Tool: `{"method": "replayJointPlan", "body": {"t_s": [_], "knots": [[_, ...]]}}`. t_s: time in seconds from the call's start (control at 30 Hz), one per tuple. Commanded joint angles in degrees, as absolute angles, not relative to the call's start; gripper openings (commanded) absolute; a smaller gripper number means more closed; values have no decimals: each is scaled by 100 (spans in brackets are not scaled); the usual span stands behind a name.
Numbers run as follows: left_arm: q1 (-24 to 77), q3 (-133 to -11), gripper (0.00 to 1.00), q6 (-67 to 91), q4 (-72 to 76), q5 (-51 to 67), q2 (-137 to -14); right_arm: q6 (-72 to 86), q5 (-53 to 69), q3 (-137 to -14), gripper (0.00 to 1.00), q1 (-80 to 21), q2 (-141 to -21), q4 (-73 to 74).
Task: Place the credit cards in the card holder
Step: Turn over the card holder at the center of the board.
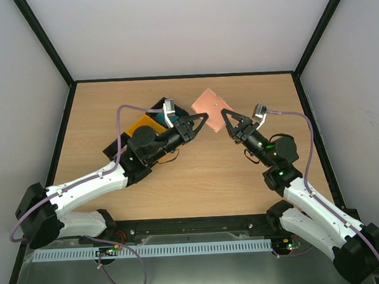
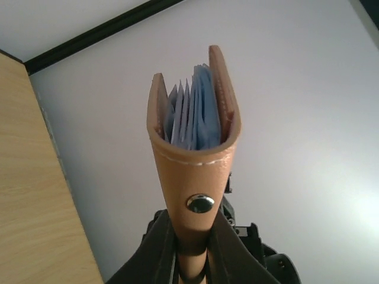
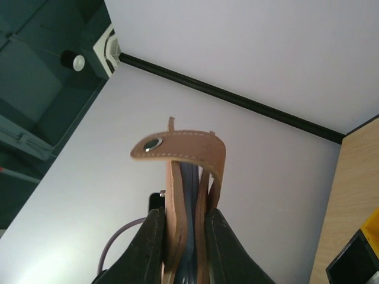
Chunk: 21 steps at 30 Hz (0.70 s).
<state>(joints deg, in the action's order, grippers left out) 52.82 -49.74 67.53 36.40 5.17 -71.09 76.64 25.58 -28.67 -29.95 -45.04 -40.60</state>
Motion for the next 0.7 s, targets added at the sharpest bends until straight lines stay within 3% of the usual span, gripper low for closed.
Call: {"method": "replayJointPlan", "body": {"t_s": [0.0,0.17,0.23,0.4,0.67], "knots": [[5260,-4983,3,6686,3959,439,-7200,7544,2573,-2801,9,-3028,-4434,-4066],[5039,-4740,2,6128,3087,724,-7164,6579,1995,-2897,50,-3031,-3852,-2042],[4910,-4595,2,5757,2585,988,-7229,6101,1577,-2934,58,-3028,-3491,-1067],[4749,-4775,3,4678,1473,1980,-8068,5400,661,-2904,65,-3029,-3038,717],[4806,-5822,2,4423,1726,3616,-10172,5274,-336,-3205,65,-3028,-4278,2262]]}}
